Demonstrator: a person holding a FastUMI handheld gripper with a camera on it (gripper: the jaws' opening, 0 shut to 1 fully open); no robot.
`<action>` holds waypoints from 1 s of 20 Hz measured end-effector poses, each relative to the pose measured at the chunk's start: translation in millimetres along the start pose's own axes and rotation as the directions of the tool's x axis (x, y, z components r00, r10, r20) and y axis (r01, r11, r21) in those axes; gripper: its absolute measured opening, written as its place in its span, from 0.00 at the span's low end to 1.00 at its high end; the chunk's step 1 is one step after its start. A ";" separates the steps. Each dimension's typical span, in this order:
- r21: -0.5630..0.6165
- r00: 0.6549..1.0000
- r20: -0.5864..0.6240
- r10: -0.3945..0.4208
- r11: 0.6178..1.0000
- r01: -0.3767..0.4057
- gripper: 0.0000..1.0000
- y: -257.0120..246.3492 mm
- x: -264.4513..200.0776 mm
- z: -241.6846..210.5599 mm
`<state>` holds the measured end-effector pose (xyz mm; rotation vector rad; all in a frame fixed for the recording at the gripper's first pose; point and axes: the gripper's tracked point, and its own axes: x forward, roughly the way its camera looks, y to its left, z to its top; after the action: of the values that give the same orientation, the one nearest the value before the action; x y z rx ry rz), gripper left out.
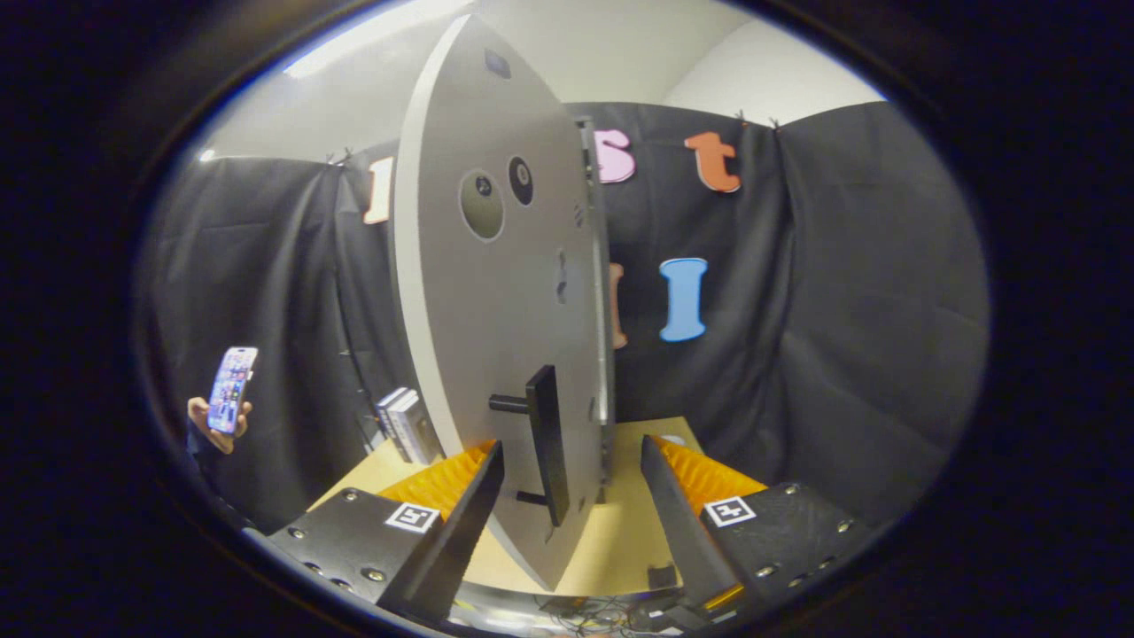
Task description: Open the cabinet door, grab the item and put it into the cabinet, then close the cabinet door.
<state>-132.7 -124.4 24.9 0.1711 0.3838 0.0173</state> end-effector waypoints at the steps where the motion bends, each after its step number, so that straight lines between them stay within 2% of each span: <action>1: -0.005 1.000 -0.002 0.031 1.000 -0.031 0.93 9.6 6.4 0.4; 7: 0.033 0.985 0.004 0.173 0.984 -0.173 0.94 43.4 41.7 5.6; 14: 0.022 0.945 -0.008 0.326 0.945 -0.326 0.95 82.3 89.0 -0.9; 20: 0.019 0.918 -0.017 0.396 0.918 -0.396 0.99 119.6 145.7 -6.7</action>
<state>1.8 1.7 -15.0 0.2619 0.3645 0.4178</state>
